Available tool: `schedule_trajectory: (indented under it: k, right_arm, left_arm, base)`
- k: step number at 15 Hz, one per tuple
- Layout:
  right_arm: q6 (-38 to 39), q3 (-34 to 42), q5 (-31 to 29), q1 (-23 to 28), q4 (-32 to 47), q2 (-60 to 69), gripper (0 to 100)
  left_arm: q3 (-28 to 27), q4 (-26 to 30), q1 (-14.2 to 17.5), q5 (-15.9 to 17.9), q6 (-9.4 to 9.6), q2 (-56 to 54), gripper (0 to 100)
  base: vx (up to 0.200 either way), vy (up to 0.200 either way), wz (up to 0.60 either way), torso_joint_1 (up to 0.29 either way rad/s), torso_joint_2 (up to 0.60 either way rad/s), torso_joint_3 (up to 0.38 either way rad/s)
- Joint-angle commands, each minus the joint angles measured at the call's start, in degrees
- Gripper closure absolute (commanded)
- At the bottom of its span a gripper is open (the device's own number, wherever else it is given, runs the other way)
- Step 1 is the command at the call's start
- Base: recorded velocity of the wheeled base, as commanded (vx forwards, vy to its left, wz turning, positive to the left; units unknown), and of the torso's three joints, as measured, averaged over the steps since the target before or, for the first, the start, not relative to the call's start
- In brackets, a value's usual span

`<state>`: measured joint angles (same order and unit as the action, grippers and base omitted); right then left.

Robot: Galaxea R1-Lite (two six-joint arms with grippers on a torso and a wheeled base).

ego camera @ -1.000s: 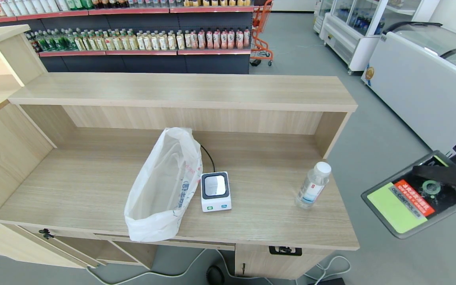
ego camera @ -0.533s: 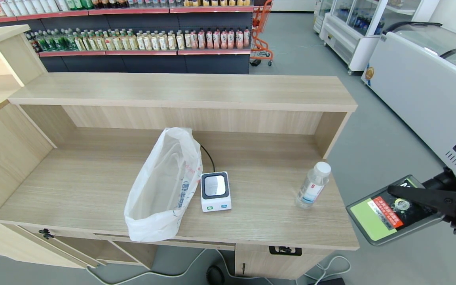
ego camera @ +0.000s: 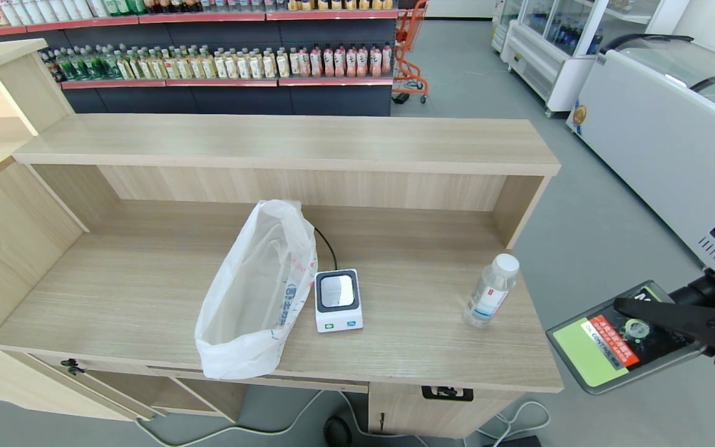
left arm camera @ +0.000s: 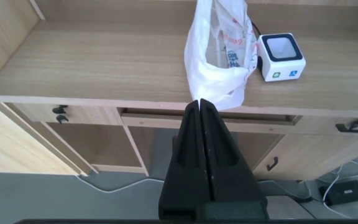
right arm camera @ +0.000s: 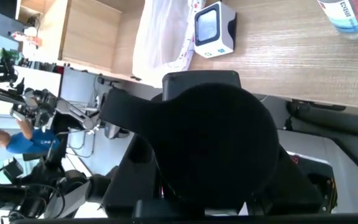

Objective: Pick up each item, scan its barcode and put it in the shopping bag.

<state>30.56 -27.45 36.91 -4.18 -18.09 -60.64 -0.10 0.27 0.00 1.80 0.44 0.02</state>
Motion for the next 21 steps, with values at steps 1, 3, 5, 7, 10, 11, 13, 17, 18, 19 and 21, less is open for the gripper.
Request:
schedule_trajectory:
  k: [1,3,5,7,10,11,13,17,18,19,21]
  right_arm:
    - [-0.06,0.3,0.0,-0.04,-0.01,0.61,100]
    - [-0.15,0.03,-0.09,-0.04,-0.1,0.87,100]
    - [-0.15,-0.23,-0.09,0.14,-0.1,0.52,100]
    - [-0.15,-0.23,-0.09,0.14,-0.19,0.34,100]
    - [-0.24,-0.58,-3.16,0.14,-0.54,-0.89,100]
    - [-0.33,-1.29,-5.71,-0.04,-0.54,-2.12,100]
    - [-0.33,-2.87,-7.21,-0.04,-0.89,-5.28,100]
    - [-0.42,-3.92,-10.37,-2.76,-10.91,-14.51,100]
    - [-0.77,-5.33,-13.53,-4.43,-12.93,-17.76,100]
    - [-1.12,-7.0,-16.26,-5.84,-14.34,-21.19,100]
    - [-2.0,-10.16,-19.69,-7.51,-15.66,-26.82,100]
  left_arm:
    - [0.01,0.0,0.0,0.04,0.0,-0.02,100]
    - [0.01,-0.09,0.0,0.04,0.0,-0.02,100]
    - [0.01,0.0,0.0,-0.05,-0.18,-0.02,100]
    - [0.01,0.0,0.0,-0.05,-0.09,-0.02,100]
    - [0.01,0.0,0.0,-0.05,-0.09,-0.02,100]
    - [0.01,0.0,0.0,-0.05,-0.09,-0.02,100]
    - [0.01,0.0,0.0,-0.05,-0.09,-0.02,100]
    - [0.01,0.0,0.0,-0.05,0.0,-0.02,100]
    - [0.01,0.0,0.0,-0.05,0.0,-0.02,100]
    - [0.01,0.0,0.0,-0.05,0.0,-0.02,100]
    - [0.01,0.0,0.0,0.04,0.09,-0.02,100]
  base:
    - [0.0,0.0,0.0,0.0,0.0,0.0]
    - [0.0,0.0,0.0,0.0,0.0,0.0]
    - [0.0,0.1,0.0,0.001,0.0,-0.001]
    - [0.0,0.2,0.0,0.002,0.0,0.002]
    - [0.0,0.2,0.0,0.007,0.0,-0.001]
    - [0.0,0.2,0.0,0.012,0.0,0.007]
    - [0.0,0.2,0.0,-0.005,0.0,0.005]
    - [0.0,0.2,0.0,0.002,0.0,0.002]
    - [0.0,0.2,0.0,-0.002,0.01,0.002]
    - [0.0,0.2,0.0,0.002,-0.01,0.002]
    - [0.0,0.2,0.0,0.005,0.0,-0.002]
